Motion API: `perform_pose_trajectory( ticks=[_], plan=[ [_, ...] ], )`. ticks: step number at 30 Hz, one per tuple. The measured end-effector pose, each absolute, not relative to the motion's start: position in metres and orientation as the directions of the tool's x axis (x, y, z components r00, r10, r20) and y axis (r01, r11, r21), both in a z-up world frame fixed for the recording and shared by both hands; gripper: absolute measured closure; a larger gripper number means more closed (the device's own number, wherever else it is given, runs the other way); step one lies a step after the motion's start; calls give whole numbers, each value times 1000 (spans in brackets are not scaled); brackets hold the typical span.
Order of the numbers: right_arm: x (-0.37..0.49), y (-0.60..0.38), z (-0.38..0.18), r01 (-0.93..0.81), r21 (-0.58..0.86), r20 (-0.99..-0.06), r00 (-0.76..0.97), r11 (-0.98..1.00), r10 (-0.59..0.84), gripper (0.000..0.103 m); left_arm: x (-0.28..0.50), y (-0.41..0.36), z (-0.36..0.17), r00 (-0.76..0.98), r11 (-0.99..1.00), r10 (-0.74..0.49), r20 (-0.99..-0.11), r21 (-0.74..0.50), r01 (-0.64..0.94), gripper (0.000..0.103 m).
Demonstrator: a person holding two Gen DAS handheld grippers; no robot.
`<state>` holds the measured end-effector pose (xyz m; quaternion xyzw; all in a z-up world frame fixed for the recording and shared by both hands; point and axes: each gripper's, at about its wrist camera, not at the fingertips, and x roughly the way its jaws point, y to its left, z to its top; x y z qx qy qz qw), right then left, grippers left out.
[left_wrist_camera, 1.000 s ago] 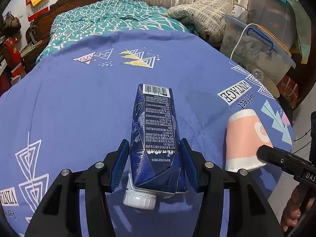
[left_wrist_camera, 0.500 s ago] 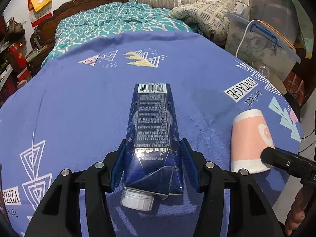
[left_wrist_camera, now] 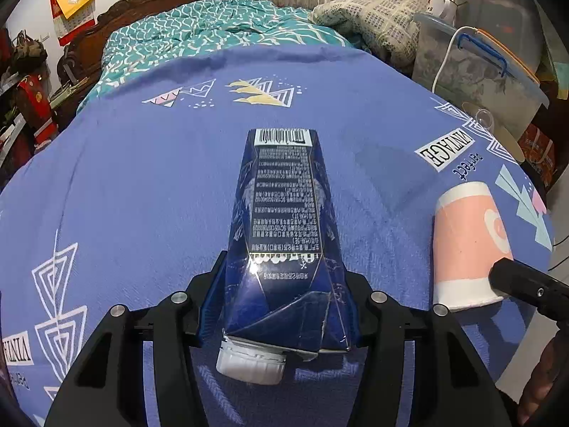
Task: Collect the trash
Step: 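Lift the blue carton with left tool while right tool lifts the pink cup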
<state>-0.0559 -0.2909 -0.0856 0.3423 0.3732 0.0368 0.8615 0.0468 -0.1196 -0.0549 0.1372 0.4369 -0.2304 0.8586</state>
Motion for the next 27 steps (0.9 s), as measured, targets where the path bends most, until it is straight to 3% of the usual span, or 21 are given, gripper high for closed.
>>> perform_pose_trajectory(
  ticks=[18,27],
  plan=[
    [-67,-295,-87,191,647,-580,751,738,315,35,43,-121,-57,519,854,-272,-810,46,519,48],
    [-68,-276,-83,148,614,-580,750,775,317,19,45,-120,-57,512,854,-278,-813,35,519,40]
  ],
)
